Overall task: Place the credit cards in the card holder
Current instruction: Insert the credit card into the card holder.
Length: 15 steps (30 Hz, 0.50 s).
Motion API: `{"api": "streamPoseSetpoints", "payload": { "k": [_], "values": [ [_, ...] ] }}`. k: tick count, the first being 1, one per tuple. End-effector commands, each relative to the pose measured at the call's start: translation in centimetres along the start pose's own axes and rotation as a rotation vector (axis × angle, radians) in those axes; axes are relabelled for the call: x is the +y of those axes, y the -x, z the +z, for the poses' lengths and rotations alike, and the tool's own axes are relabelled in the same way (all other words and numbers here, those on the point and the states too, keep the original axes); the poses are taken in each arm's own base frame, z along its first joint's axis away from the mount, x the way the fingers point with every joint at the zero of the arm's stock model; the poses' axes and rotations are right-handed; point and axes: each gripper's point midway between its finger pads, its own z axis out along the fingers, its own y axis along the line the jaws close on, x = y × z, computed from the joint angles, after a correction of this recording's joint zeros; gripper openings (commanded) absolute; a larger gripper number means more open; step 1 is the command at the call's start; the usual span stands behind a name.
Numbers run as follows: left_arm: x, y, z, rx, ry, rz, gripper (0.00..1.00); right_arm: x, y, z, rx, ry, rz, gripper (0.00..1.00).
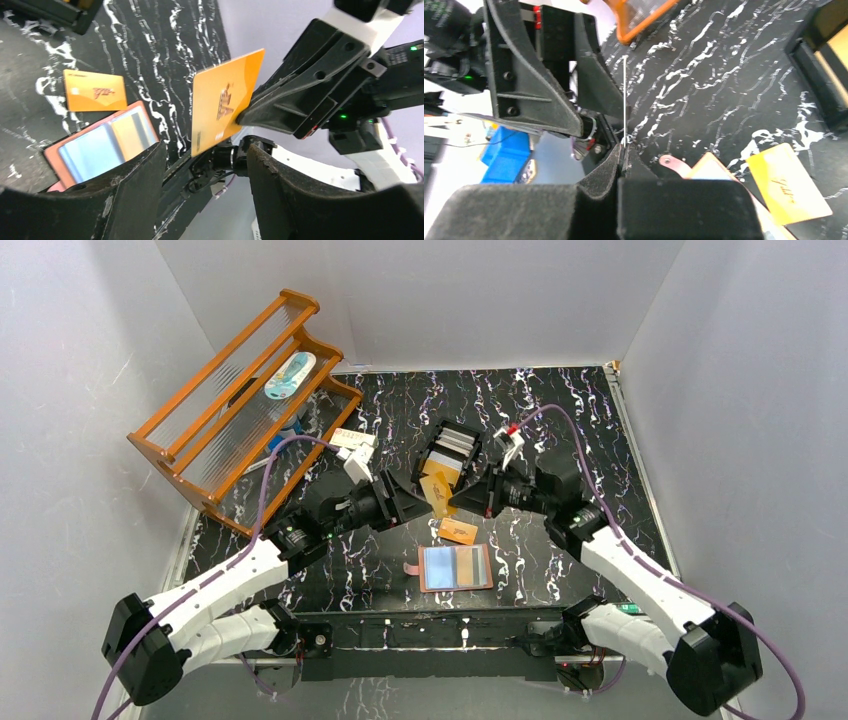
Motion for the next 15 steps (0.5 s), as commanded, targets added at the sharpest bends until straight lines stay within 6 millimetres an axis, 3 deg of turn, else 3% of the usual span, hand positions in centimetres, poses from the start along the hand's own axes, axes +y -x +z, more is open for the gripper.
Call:
{"api": "streamPoseSetpoints", "payload": {
  "k": [1, 8, 13, 15],
  "values": [
    [-4.2, 1.1, 0.1, -0.009, -0.181, 0.035, 0.59, 4.2, 1.7, -1.1, -0.083, 0.160, 0.036, 0.00],
    [-5.0, 1.2, 0.4, -0.005, -0.223, 0.032, 0.58, 4.8, 0.7, -1.5, -0.081, 0.218, 0.095, 0.00],
    [-5.2, 1.3, 0.1, -0.017, -0.234, 0.030, 0.34, 4.3, 0.4, -1.5, -0.080, 0.197, 0.105, 0.00],
    [-5.0, 1.3, 0.0, -0.022, -0.229, 0.022, 0.32, 3.9, 0.2, -1.4, -0.078, 0.181, 0.111, 0.00]
  ]
}}
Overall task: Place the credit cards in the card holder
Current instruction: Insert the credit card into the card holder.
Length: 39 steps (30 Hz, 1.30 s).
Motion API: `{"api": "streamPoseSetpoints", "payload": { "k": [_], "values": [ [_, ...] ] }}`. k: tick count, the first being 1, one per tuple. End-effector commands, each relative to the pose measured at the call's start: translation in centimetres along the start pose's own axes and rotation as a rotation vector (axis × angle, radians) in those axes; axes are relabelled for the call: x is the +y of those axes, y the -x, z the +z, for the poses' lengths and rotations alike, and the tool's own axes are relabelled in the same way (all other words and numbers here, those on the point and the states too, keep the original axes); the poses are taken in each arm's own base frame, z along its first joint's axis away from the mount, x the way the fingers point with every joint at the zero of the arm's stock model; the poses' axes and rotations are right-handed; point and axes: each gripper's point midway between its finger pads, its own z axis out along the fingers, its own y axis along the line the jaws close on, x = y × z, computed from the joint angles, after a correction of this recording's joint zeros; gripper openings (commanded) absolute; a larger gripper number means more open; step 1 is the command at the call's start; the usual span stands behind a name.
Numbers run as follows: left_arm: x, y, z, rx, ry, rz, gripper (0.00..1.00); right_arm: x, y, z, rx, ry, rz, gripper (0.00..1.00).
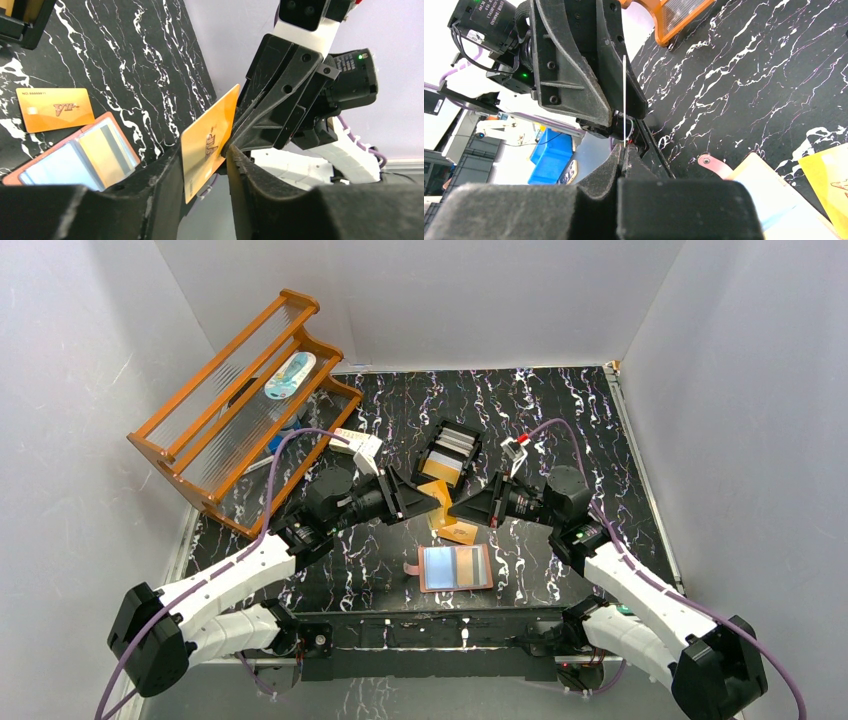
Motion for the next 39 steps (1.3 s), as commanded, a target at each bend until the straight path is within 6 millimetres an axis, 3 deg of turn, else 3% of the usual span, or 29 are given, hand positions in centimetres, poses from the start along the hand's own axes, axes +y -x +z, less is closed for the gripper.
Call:
{"api": "streamPoseSetpoints", "payload": {
  "k": [1, 3, 5, 11, 14, 17, 22, 27, 30, 36, 39],
  "values": [
    [-1.8, 0.9, -0.7, -0.040, -0.067, 0.018, 0.34, 1.3, 0.9, -0.2, -0.041, 0.040, -0.041, 0.00],
    [-1.4, 0.8, -0.9, -0.047, -0.060, 0.008, 0.42, 1.2, 0.9, -0.3, -0.050, 0.036, -0.027, 0.00],
    [-1.5, 0.8, -1.0, -0.054, -0.066, 0.008, 0.39, 1.3, 1.1, -0.3, -0.064, 0.038, -0.014, 0.00],
    [-1.8, 0.8, -1.2, -0.049, -0.078, 0.020, 0.01, 0.8, 1.4, -0.1, -0.083, 0.018, 0.006, 0.00],
    [-1.2, 0.6, -1.3, -0.045, -0.048, 0.018, 0.00, -0.3, 1.4, -0.2, -0.086, -0.043, 0.008, 0.10],
    [0.0, 0.2, -1.5, -0.033, 0.009, 0.020, 0.00, -1.4, 1.5, -0.7, -0.099, -0.128, -0.024, 0.29],
    [2.6, -1.4, -1.6, 0.021, 0.097, -0.017, 0.00, -5.1, 1.3, -2.3, -0.097, -0.343, -0.115, 0.51],
    [6.8, -3.2, -1.9, 0.069, 0.257, -0.079, 0.00, -9.8, 0.7, -4.1, 0.033, -0.574, -0.292, 0.56],
    [8.7, -3.7, -2.2, 0.070, 0.329, -0.102, 0.00, -11.7, 0.3, -4.8, 0.112, -0.677, -0.290, 0.64],
    [11.6, -3.3, -2.6, 0.080, 0.442, -0.126, 0.00, -14.1, -0.9, -4.3, 0.163, -0.760, -0.176, 0.73],
    [12.5, -2.9, -3.4, 0.072, 0.486, -0.139, 0.00, -14.1, -1.0, -3.1, 0.216, -0.704, -0.320, 0.76]
  ]
}}
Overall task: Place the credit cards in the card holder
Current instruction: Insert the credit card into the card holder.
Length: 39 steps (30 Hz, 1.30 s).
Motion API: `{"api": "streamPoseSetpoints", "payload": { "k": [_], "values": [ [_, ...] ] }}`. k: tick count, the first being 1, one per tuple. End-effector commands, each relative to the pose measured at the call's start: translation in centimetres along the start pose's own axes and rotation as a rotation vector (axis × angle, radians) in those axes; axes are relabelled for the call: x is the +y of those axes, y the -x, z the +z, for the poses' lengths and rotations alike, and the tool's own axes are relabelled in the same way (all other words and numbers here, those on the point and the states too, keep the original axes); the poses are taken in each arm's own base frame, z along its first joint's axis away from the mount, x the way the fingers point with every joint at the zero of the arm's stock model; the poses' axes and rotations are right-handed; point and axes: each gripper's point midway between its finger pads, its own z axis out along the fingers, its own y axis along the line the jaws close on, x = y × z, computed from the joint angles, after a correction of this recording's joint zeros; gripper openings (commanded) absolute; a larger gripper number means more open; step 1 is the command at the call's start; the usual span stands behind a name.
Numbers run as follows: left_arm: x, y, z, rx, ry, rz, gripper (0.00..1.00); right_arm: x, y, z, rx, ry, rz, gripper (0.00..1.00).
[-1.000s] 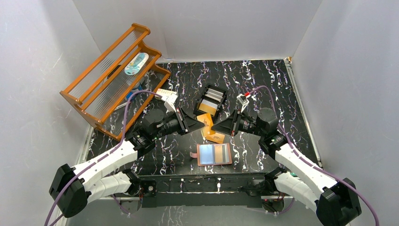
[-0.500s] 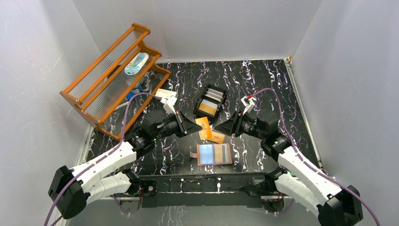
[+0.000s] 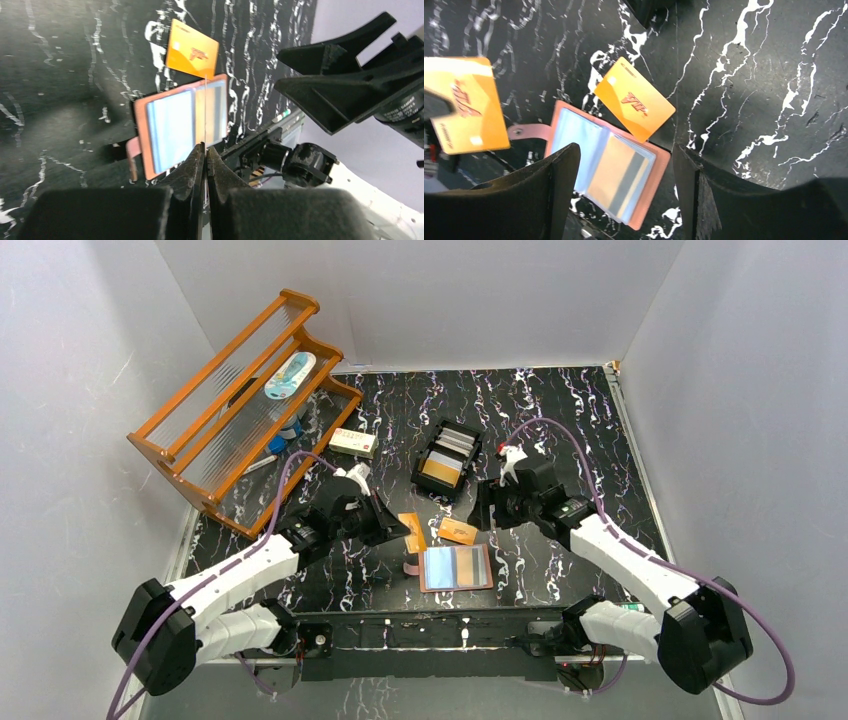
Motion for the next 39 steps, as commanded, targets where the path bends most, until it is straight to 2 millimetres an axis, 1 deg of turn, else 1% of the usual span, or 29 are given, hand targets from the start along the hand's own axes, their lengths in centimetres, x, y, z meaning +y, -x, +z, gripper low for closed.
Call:
{"api": "streamPoseSetpoints", "payload": {
  "k": [1, 4, 6, 7, 9, 12, 15, 18, 23, 28, 31, 33, 35, 39],
  "values": [
    [1.9, 0.9, -0.9, -0.022, 0.086, -0.014, 0.00, 0.9, 1.9, 0.5, -0.050, 0.005, -0.228, 0.77],
    [2.8, 1.6, -2.0, -0.066, 0.130, -0.007, 0.00, 1.4, 2.6, 1.1, -0.030, -0.014, -0.378, 0.77],
    [3.4, 2.0, -2.7, -0.093, 0.158, -0.001, 0.00, 1.5, 2.7, 1.5, -0.002, -0.020, -0.415, 0.77],
    [3.6, 2.0, -2.9, -0.095, 0.164, -0.003, 0.00, 1.3, 2.9, 1.6, 0.004, -0.041, -0.402, 0.77],
    [3.2, 1.7, -2.8, -0.076, 0.133, -0.016, 0.00, 0.6, 3.1, 1.7, 0.005, -0.101, -0.330, 0.76],
    [1.6, 0.9, -1.8, -0.020, 0.036, -0.053, 0.00, 0.9, 3.0, 1.6, -0.012, -0.106, -0.204, 0.73],
    [0.9, 0.0, -0.8, 0.039, -0.003, -0.087, 0.00, 0.9, 2.6, 1.6, -0.031, -0.112, -0.109, 0.72],
    [0.1, -1.2, 0.2, 0.083, -0.018, -0.079, 0.00, 0.6, 1.7, 1.5, -0.029, -0.131, -0.029, 0.71],
    [-0.8, -3.0, 2.3, 0.137, -0.009, -0.051, 0.00, 0.0, -1.0, 1.4, 0.033, -0.132, 0.021, 0.63],
    [-1.4, -3.9, 4.0, 0.176, -0.031, -0.033, 0.00, -0.8, -3.3, 1.1, 0.087, -0.146, 0.037, 0.53],
    [-2.2, -4.3, 4.7, 0.194, -0.069, -0.029, 0.00, -1.2, -4.5, 1.1, 0.108, -0.149, 0.047, 0.48],
    [-2.3, -4.5, 5.0, 0.201, -0.063, -0.023, 0.00, -1.4, -5.3, 1.1, 0.121, -0.147, 0.059, 0.47],
    [-1.6, -5.0, 5.6, 0.222, -0.036, -0.032, 0.00, -1.2, -6.0, 1.2, 0.131, -0.125, 0.073, 0.46],
    [-1.2, -5.7, 6.0, 0.246, -0.013, -0.043, 0.00, -1.5, -6.9, 1.2, 0.146, -0.127, 0.086, 0.46]
  ]
}}
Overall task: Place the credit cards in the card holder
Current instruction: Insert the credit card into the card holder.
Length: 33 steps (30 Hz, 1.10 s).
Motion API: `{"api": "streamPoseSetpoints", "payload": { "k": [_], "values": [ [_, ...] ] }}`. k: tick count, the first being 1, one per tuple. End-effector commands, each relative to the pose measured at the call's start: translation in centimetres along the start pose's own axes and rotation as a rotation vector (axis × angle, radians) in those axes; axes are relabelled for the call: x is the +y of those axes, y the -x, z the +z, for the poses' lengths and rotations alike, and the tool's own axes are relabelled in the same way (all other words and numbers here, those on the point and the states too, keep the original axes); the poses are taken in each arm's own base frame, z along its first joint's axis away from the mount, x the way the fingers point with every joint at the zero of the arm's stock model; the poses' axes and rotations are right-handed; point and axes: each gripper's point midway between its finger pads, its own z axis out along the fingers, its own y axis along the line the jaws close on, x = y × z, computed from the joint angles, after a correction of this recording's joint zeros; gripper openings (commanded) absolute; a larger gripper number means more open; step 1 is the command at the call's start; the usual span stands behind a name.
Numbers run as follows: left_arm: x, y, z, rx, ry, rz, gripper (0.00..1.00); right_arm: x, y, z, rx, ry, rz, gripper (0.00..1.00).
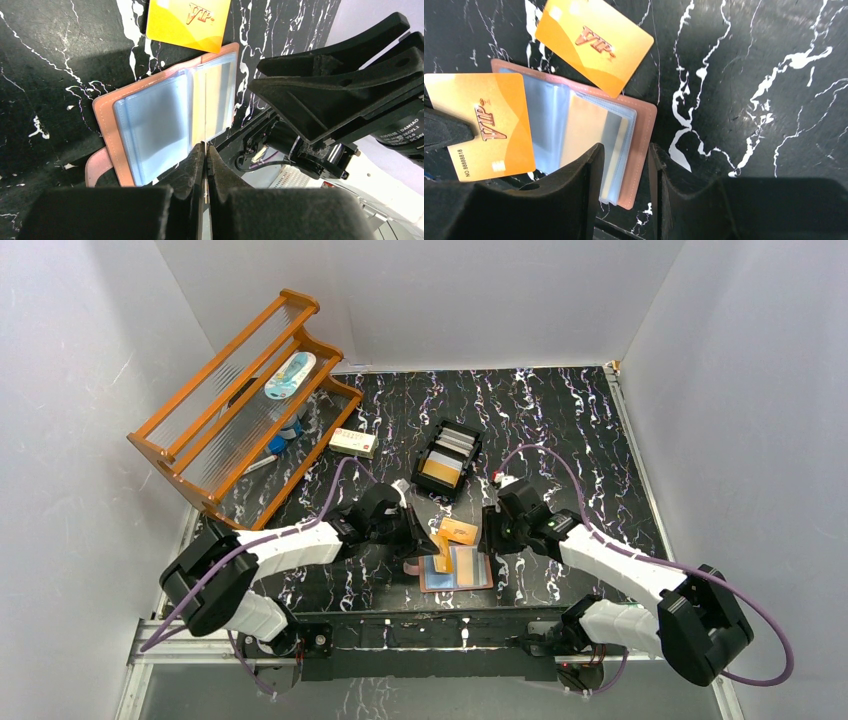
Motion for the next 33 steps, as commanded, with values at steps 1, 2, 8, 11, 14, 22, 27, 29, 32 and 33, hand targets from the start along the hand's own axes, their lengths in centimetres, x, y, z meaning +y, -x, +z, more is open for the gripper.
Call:
{"api": "streamPoseSetpoints", "payload": {
  "k": [1, 2, 8, 11, 14, 22, 27, 29, 32, 33],
  "values": [
    [-1.6, -0.4, 0.3, 0.026, -0.034, 0.005, 0.00, 0.6, 0.0, -0.2, -0.023, 0.039, 0.026, 0.46],
    [-1.5, -0.5, 0.4, 0.029, -0.030, 0.004, 0.00, 0.7, 0.0, -0.2, -0.025, 0.044, 0.027, 0.45],
    [-1.4, -0.9, 1.1, 0.046, -0.035, 0.016, 0.00, 0.6, -1.3, 0.4, 0.010, 0.059, 0.038, 0.43],
    [-1.4, -0.9, 1.3, 0.047, -0.044, 0.032, 0.00, 0.3, -1.7, 0.6, 0.016, 0.053, 0.041, 0.42],
    [-1.4, -1.0, 1.7, 0.063, -0.054, 0.043, 0.00, 0.1, -1.9, 0.7, 0.019, 0.046, 0.042, 0.41],
    [-0.2, -1.6, 2.9, 0.103, -0.041, 0.058, 0.00, -0.5, -2.5, 1.2, 0.037, 0.029, 0.037, 0.39],
    [0.7, -1.9, 3.6, 0.123, -0.009, 0.048, 0.00, -1.0, -3.9, 1.8, 0.071, 0.018, 0.063, 0.35],
    [0.7, -1.9, 3.7, 0.126, -0.012, 0.049, 0.00, -1.1, -4.2, 1.9, 0.077, 0.014, 0.072, 0.35],
    [0.7, -1.8, 3.8, 0.129, -0.008, 0.056, 0.00, -1.1, -4.4, 2.0, 0.083, 0.014, 0.085, 0.34],
    [0.9, -1.8, 3.8, 0.132, 0.003, 0.062, 0.00, -1.2, -4.4, 2.1, 0.084, 0.013, 0.088, 0.34]
  ]
}}
